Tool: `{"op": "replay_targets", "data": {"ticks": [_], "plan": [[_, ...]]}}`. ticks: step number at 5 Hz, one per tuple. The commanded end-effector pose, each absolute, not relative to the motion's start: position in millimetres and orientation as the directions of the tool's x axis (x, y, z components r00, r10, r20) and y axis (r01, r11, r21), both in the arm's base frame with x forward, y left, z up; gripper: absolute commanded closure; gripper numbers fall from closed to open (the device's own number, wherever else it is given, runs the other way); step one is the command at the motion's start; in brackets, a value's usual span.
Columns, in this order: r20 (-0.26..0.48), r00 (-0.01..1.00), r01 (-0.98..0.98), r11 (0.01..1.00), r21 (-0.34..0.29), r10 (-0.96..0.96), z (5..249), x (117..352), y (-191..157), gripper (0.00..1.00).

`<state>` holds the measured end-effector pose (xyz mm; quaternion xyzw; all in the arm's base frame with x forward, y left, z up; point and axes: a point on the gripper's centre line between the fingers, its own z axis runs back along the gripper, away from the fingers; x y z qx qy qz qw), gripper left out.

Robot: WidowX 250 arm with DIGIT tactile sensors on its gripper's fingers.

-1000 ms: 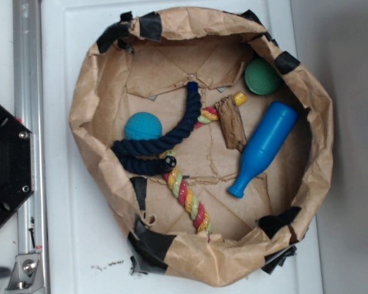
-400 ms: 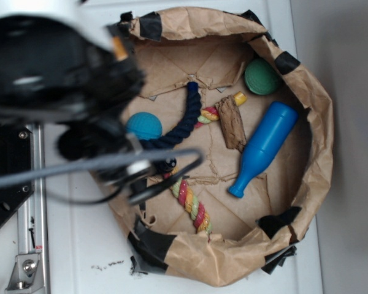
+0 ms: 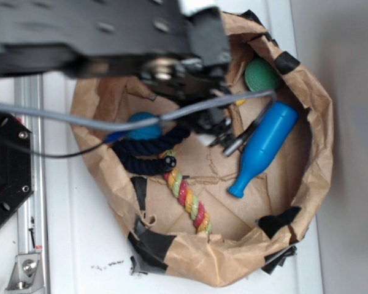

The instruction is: Grab the blue ball.

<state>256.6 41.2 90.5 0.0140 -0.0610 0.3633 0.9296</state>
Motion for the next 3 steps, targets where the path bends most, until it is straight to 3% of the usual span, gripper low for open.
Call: {"op": "replay_targets", "data": {"ticks": [1, 3], "plan": [[0.036, 0.678, -0.735, 0.677, 0.05, 0.734, 74, 226, 33, 0.0], [-0.031, 0.652, -0.753, 0.652, 0.084, 0.757, 47, 215, 40, 0.0]]}}
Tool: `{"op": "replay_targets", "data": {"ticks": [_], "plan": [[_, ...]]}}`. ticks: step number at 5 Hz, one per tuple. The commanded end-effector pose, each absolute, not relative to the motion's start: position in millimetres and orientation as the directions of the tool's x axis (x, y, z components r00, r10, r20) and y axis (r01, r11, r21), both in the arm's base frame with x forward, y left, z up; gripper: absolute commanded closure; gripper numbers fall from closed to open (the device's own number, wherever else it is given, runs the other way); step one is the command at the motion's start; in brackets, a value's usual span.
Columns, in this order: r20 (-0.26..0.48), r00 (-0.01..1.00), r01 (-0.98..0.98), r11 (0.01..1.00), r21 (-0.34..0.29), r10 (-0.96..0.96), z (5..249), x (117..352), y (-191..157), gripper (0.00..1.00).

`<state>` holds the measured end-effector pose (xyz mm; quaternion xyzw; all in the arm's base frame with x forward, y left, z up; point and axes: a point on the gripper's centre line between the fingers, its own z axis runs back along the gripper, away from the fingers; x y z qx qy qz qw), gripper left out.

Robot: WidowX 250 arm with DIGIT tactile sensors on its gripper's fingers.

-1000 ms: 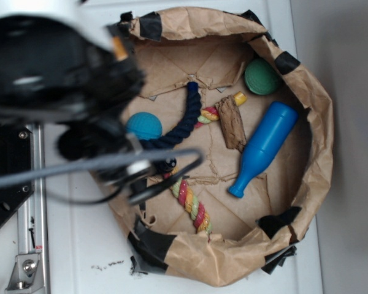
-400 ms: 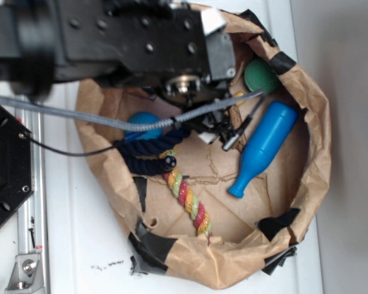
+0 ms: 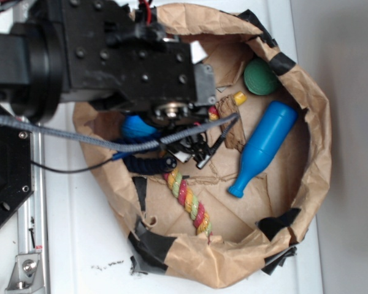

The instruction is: Grab the blue ball.

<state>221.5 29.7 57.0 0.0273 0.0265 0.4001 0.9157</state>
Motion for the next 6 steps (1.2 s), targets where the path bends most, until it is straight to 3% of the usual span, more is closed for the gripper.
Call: {"op": "replay_targets", "data": {"ticks": [1, 2, 5, 6], "plan": [[0.02, 0.631, -0.775, 0.629, 0.06, 0.775, 48, 210, 42, 0.0], [0.093, 0.571, -0.819, 0.574, -0.001, 0.815, 67, 203, 55, 0.0], [0.085, 0.588, -0.806, 0.591, -0.026, 0.805, 72, 207, 62, 0.0], [0.106, 0.538, -0.829, 0.548, -0.112, 0.836, 98, 201, 73, 0.0]]}}
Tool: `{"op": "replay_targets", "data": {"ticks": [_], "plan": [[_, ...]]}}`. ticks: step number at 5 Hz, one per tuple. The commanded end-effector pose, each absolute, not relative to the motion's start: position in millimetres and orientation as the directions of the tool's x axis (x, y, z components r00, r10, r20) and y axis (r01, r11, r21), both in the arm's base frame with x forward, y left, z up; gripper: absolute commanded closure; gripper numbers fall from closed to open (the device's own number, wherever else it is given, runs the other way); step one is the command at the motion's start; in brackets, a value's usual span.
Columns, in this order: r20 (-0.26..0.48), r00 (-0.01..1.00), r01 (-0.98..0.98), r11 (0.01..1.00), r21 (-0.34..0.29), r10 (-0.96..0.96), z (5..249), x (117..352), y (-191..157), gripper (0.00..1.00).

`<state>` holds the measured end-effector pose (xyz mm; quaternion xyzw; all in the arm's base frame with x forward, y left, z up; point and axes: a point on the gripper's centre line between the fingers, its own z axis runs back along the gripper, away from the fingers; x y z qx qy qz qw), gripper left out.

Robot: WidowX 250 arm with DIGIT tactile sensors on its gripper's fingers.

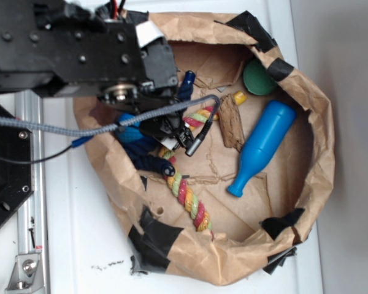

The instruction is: Grab the blue ball.

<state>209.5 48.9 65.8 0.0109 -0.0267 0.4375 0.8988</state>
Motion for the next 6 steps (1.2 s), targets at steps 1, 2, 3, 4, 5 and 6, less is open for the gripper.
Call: {"op": "replay_targets", "data": {"ticks": [1, 2, 3, 4, 5, 6], "plan": [[0.147, 0.431, -0.895, 0.443, -0.052, 0.89, 106, 192, 86, 0.0], [0.124, 0.387, -0.922, 0.387, 0.026, 0.913, 85, 183, 93, 0.0], [0.088, 0.423, -0.906, 0.418, 0.063, 0.902, 67, 187, 91, 0.0], [0.043, 0.496, -0.865, 0.49, 0.106, 0.867, 55, 194, 82, 0.0], [-0.111, 0.637, -0.754, 0.647, 0.118, 0.763, 30, 211, 52, 0.0], [-0.215, 0.784, -0.609, 0.788, -0.085, 0.583, 33, 219, 22, 0.0]]}}
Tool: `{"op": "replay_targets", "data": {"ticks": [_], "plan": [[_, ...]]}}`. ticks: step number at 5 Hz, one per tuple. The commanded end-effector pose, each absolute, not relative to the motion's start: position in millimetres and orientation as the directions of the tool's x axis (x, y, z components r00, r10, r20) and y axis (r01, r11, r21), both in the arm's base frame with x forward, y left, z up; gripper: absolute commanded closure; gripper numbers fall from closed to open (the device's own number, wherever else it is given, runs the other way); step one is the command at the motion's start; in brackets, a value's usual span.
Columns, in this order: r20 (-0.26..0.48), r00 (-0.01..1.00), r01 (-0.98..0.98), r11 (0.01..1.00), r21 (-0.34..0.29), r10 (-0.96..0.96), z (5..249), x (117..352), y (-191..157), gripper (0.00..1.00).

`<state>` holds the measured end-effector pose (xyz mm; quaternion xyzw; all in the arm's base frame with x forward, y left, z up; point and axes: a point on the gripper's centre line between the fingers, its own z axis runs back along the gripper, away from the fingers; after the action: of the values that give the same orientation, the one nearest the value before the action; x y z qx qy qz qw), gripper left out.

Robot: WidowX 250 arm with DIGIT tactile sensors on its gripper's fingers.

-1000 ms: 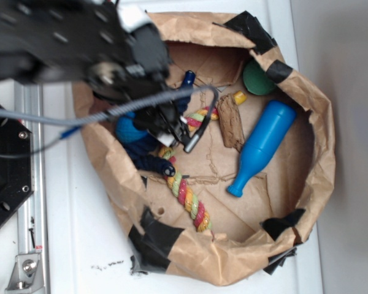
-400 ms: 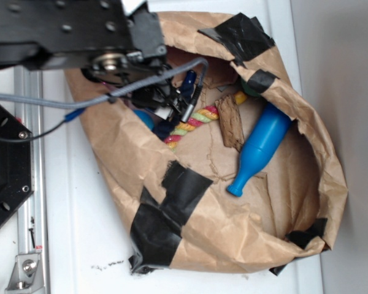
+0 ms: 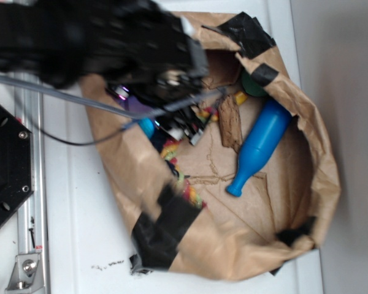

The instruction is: Grab the blue ball.

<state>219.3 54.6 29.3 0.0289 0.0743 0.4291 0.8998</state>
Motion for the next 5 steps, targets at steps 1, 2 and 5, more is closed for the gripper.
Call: {"op": "replay_targets", "data": {"ticks": [1, 2, 5], "plan": [[-0.268, 0.825, -0.557, 0.796, -0.236, 0.498, 45, 223, 5, 0.0], [-0.344, 0.818, -0.545, 0.813, -0.205, 0.462, 48, 221, -4, 0.0], [-0.345, 0.829, -0.492, 0.867, -0.078, 0.44, 32, 211, -9, 1.0]]}}
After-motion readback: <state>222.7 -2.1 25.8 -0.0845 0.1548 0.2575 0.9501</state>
